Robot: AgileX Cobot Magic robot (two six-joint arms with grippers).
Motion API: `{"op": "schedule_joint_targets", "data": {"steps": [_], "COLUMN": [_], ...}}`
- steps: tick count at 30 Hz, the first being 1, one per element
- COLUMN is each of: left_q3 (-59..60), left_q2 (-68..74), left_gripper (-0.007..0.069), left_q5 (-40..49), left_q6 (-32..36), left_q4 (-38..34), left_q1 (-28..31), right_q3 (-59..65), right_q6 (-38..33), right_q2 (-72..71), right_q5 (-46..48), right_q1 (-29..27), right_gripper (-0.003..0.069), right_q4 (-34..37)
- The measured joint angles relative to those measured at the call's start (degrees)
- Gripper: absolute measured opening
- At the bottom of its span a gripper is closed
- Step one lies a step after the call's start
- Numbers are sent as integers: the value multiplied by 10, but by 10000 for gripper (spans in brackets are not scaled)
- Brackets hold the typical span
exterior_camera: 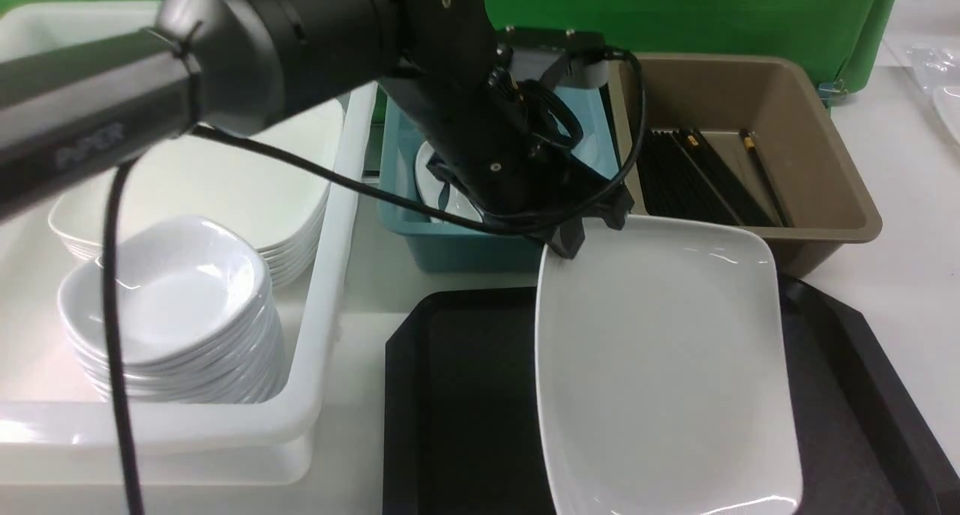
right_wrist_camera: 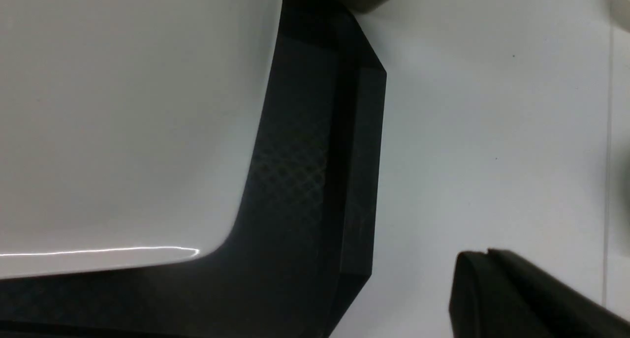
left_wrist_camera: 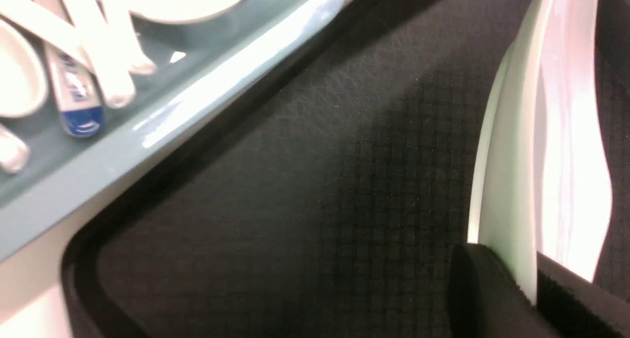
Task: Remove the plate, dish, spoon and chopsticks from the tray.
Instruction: Use the left arm to put the plate into the large storage box on the left
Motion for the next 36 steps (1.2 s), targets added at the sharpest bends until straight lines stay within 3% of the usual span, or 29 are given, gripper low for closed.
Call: {"op": "schedule_joint_targets", "data": {"steps": [21, 26, 33, 36], "left_q3": [0, -32, -119, -133], "left_q2": [-95, -100, -118, -130], "left_gripper": [17, 22, 23, 23], "left_q5": [-2, 10, 12, 14], "left_q6": [-33, -57, -53, -37], "left_q4": [73, 85, -3, -61], "left_q1": [0, 27, 154, 235], "right_q3": [0, 0, 0, 0], "right_q6": [0, 0, 0, 0], "right_q2": [0, 0, 0, 0], "right_q5": [0, 0, 1, 1], "right_q1": [0, 0, 0, 0], "right_gripper": [44, 53, 55, 56], "right_q4": [0, 0, 0, 0]}}
